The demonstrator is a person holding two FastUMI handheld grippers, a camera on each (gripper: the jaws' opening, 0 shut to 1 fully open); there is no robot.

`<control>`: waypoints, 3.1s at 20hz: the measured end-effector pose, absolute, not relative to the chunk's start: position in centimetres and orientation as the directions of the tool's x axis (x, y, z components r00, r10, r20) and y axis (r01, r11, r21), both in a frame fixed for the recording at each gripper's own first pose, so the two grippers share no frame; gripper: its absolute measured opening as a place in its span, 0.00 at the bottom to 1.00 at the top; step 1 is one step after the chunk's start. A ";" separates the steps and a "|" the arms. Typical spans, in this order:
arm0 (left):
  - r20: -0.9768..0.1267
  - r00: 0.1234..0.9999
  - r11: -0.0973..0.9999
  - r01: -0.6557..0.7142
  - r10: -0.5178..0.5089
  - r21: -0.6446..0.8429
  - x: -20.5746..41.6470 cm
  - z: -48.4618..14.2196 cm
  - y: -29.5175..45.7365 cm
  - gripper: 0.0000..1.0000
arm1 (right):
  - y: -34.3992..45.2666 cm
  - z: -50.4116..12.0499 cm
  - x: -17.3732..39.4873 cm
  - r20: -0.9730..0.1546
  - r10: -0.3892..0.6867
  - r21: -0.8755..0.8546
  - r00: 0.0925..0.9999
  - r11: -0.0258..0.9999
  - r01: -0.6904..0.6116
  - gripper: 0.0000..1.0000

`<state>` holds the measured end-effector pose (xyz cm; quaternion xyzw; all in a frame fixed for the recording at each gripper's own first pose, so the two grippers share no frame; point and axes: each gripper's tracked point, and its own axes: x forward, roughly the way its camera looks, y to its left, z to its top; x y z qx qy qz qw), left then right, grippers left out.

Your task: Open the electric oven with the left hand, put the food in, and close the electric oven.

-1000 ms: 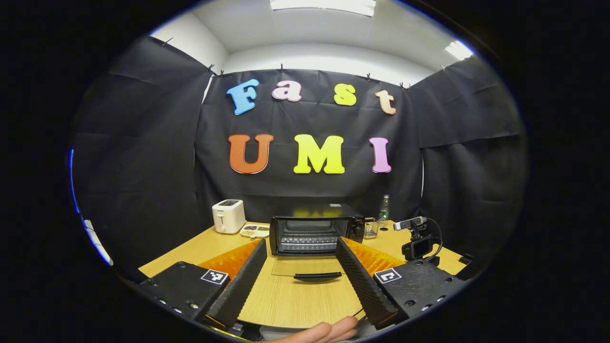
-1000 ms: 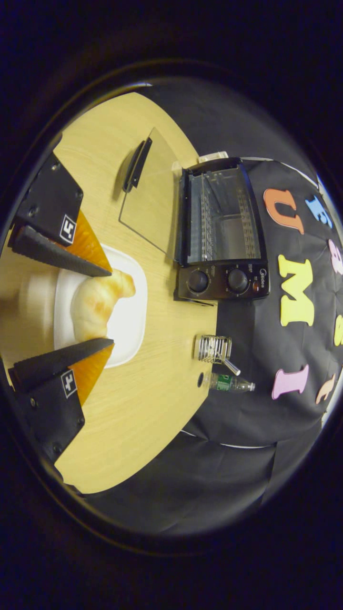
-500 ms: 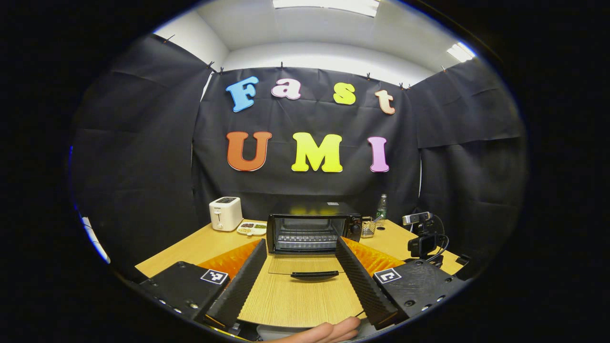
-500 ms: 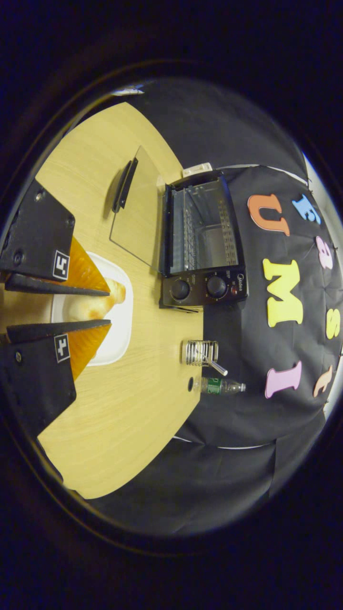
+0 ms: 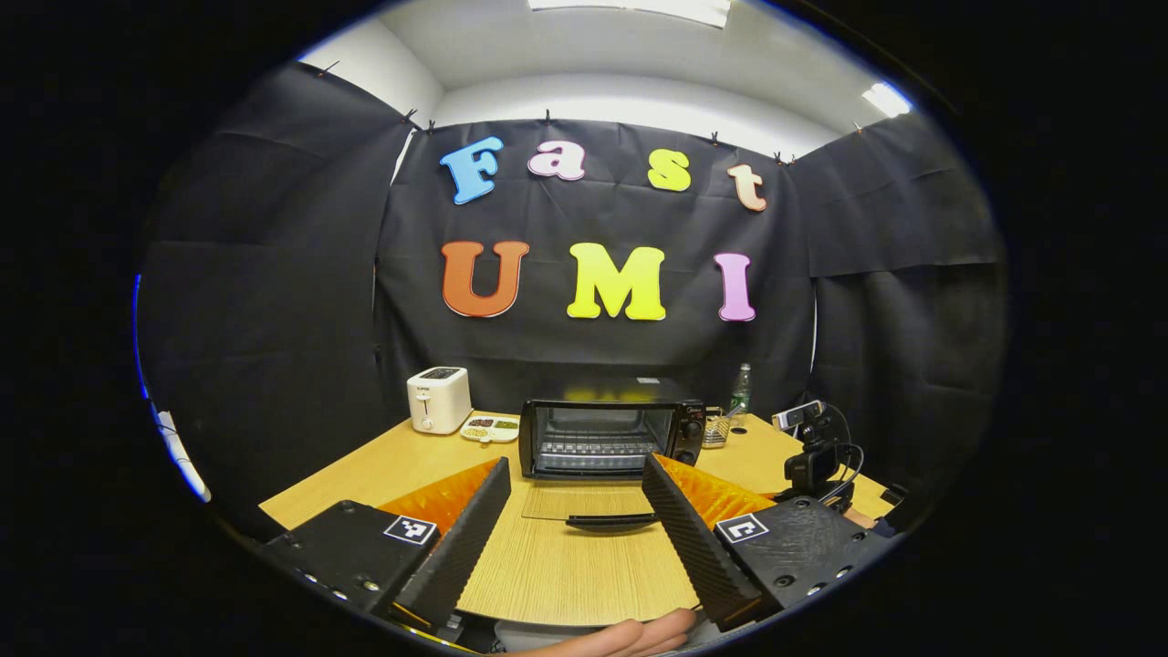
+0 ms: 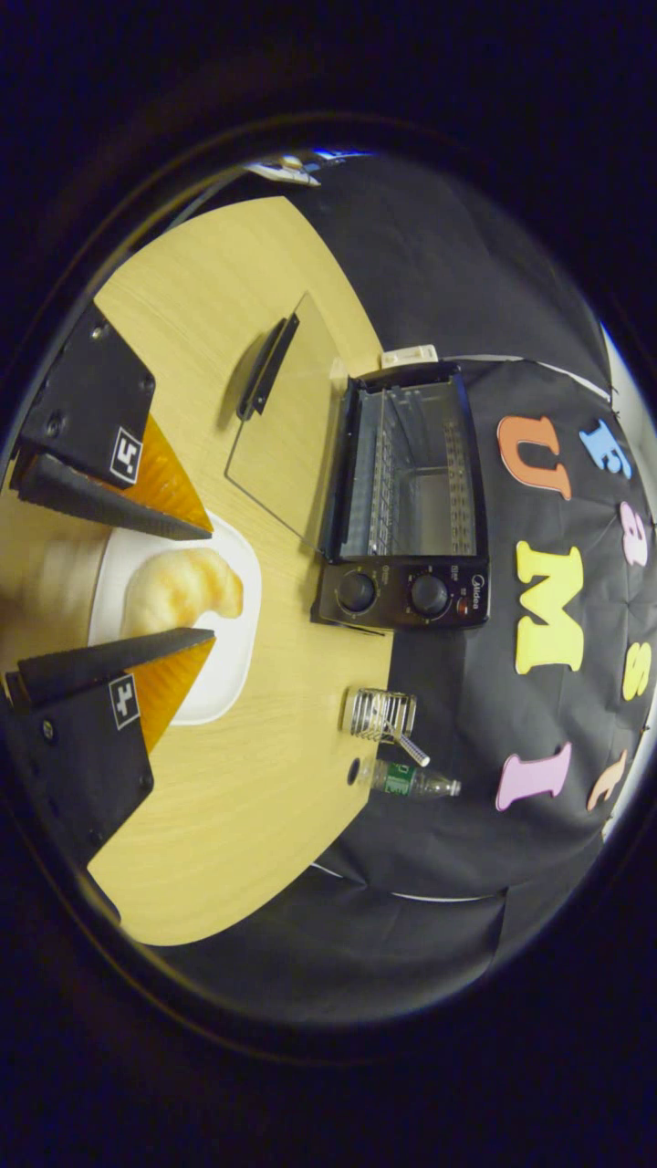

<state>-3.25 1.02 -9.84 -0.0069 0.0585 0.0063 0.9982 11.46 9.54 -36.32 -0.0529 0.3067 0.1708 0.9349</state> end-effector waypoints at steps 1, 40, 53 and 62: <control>-0.122 0.992 1.000 -0.013 0.012 -0.010 -3.2 -10.0 1.1 0.95 | 9.6 -36.6 11.4 -0.599 0.288 -0.003 0.748 0.933 -0.361 0.67; -0.034 0.995 0.995 -0.093 0.094 0.021 4.5 -6.4 8.4 0.95 | 27.7 -24.9 23.4 -0.301 0.442 0.468 0.845 0.841 -0.273 0.20; -0.098 0.985 0.988 -0.148 0.145 -0.031 4.2 -8.7 12.7 1.00 | 34.4 -28.4 33.7 -0.364 0.356 0.243 0.861 0.928 -0.281 0.24; -0.124 0.985 0.992 -0.124 0.120 -0.031 4.8 -9.6 10.9 0.94 | 33.0 -27.8 29.4 -0.354 0.435 0.187 0.828 0.900 -0.393 0.80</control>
